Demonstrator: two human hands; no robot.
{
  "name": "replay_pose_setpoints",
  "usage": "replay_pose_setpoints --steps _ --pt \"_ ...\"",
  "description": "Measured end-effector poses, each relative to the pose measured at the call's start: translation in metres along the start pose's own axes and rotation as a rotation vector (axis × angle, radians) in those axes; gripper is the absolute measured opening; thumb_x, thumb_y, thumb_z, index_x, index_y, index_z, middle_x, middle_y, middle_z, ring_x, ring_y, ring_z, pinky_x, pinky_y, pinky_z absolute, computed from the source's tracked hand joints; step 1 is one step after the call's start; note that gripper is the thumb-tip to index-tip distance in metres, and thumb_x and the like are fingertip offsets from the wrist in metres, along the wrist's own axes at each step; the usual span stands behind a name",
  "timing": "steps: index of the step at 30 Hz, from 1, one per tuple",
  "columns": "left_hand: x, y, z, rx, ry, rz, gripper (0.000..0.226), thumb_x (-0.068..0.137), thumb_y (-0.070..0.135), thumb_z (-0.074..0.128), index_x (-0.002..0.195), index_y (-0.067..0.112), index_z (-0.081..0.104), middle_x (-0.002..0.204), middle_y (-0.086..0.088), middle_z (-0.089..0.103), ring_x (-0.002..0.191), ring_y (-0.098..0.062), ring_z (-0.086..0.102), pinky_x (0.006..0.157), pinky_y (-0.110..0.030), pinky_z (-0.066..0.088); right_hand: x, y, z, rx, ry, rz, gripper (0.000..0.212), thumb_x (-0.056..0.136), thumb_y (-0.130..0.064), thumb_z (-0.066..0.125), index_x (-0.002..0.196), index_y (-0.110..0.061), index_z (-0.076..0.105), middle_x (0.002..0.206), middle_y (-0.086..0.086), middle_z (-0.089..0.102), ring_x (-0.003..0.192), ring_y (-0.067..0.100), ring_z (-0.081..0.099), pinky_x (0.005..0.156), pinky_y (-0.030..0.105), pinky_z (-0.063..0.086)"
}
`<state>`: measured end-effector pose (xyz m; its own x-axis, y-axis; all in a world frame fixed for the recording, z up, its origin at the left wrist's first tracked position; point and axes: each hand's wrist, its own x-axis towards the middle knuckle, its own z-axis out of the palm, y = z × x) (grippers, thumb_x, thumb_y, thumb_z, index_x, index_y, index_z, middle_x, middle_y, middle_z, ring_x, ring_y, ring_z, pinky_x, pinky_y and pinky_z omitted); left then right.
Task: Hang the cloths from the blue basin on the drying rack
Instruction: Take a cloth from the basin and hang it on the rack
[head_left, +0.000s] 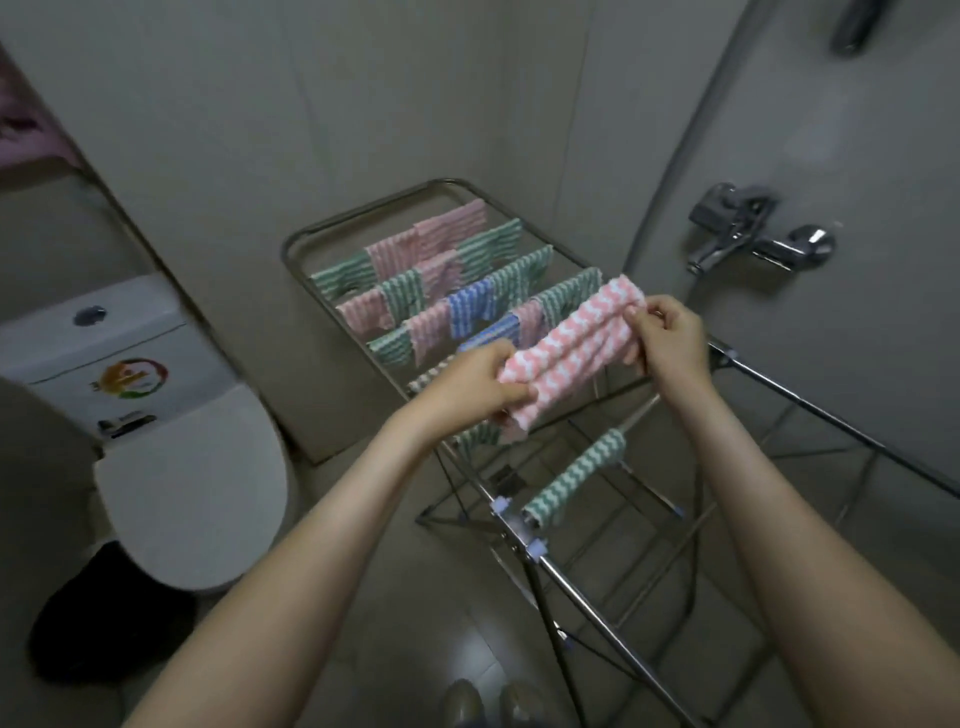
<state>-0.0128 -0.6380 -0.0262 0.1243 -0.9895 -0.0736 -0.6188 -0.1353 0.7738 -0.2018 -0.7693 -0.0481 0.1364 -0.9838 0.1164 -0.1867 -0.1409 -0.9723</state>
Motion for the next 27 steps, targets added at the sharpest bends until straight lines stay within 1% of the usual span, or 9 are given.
replay_pose_setpoints --steps 5,10,12,15,17,19,22,25,27 --pt "0.017 0.012 0.047 -0.193 -0.241 -0.035 0.021 0.085 0.013 0.068 0.083 0.013 0.047 0.067 0.002 0.048 0.06 -0.021 0.062 0.047 -0.023 0.045 -0.006 0.036 -0.051 -0.088 0.127 0.111 0.025 0.091 -0.005 0.056 0.07 -0.018 0.054 0.039 -0.012 0.05 0.034 -0.001 0.04 0.038 0.014 0.032" --pt "0.034 0.013 0.09 -0.236 -0.36 -0.139 0.019 0.086 0.008 0.066 0.083 0.01 0.048 0.073 -0.005 0.055 0.055 -0.019 0.062 0.058 -0.034 0.057 -0.007 0.073 -0.081 -0.244 0.117 0.205 0.015 0.087 -0.017 0.061 0.073 -0.019 0.057 0.061 0.0 0.052 0.053 0.008 0.047 0.056 0.029 0.039" --pt "0.04 0.008 0.102 -0.22 -0.377 -0.18 0.018 0.087 0.009 0.065 0.083 0.011 0.048 0.075 -0.005 0.057 0.055 -0.018 0.063 0.06 -0.035 0.057 -0.004 0.088 -0.084 -0.304 0.088 0.237 0.01 0.086 -0.022 0.062 0.078 -0.014 0.061 0.071 0.008 0.056 0.065 0.02 0.051 0.062 0.031 0.043" --pt "0.047 -0.003 0.116 -0.206 -0.353 -0.254 0.014 0.088 0.009 0.064 0.09 0.011 0.05 0.078 -0.009 0.061 0.063 -0.026 0.066 0.069 -0.044 0.058 -0.001 0.1 -0.079 -0.338 0.04 0.269 0.015 0.088 -0.018 0.06 0.095 -0.005 0.062 0.082 0.007 0.06 0.07 0.018 0.053 0.057 0.019 0.04" --pt "0.055 -0.012 0.124 -0.178 -0.302 -0.302 0.015 0.088 0.01 0.063 0.093 0.008 0.05 0.079 -0.012 0.062 0.066 -0.029 0.065 0.068 -0.047 0.057 0.004 0.108 -0.072 -0.36 -0.001 0.289 0.021 0.087 -0.016 0.061 0.105 -0.005 0.06 0.091 0.006 0.06 0.079 0.018 0.054 0.059 0.021 0.039" --pt "0.061 -0.02 0.13 -0.082 -0.236 -0.33 0.014 0.086 0.012 0.062 0.094 0.007 0.052 0.089 -0.015 0.063 0.076 -0.031 0.065 0.07 -0.047 0.056 0.008 0.115 -0.065 -0.381 -0.087 0.308 0.039 0.085 -0.016 0.065 0.122 -0.009 0.053 0.104 0.005 0.058 0.093 0.019 0.055 0.073 0.022 0.039" --pt "0.07 -0.032 0.142 0.085 -0.129 -0.424 0.045 0.086 0.019 0.06 0.125 0.006 0.04 0.119 -0.015 0.056 0.102 -0.029 0.056 0.082 -0.037 0.047 0.014 0.131 -0.058 -0.561 -0.36 0.204 0.074 0.082 -0.022 0.069 0.145 -0.021 0.031 0.141 0.005 0.044 0.126 0.023 0.04 0.101 0.033 0.033" --pt "0.071 -0.033 0.151 0.115 -0.096 -0.39 0.073 0.086 0.031 0.064 0.142 0.01 0.022 0.145 -0.015 0.033 0.133 -0.031 0.034 0.107 -0.042 0.035 0.014 0.143 -0.055 -0.864 -0.658 0.001 0.065 0.083 -0.04 0.067 0.141 -0.034 0.038 0.15 -0.007 0.033 0.14 0.019 0.021 0.11 0.038 0.013" --pt "0.073 -0.031 0.159 0.186 -0.226 -0.32 0.07 0.086 0.04 0.063 0.139 0.009 0.03 0.143 -0.015 0.039 0.132 -0.029 0.038 0.104 -0.037 0.036 0.012 0.151 -0.052 -0.957 -0.783 -0.073 0.053 0.083 -0.047 0.064 0.132 -0.033 0.051 0.145 -0.011 0.04 0.141 0.015 0.019 0.109 0.033 0.006"
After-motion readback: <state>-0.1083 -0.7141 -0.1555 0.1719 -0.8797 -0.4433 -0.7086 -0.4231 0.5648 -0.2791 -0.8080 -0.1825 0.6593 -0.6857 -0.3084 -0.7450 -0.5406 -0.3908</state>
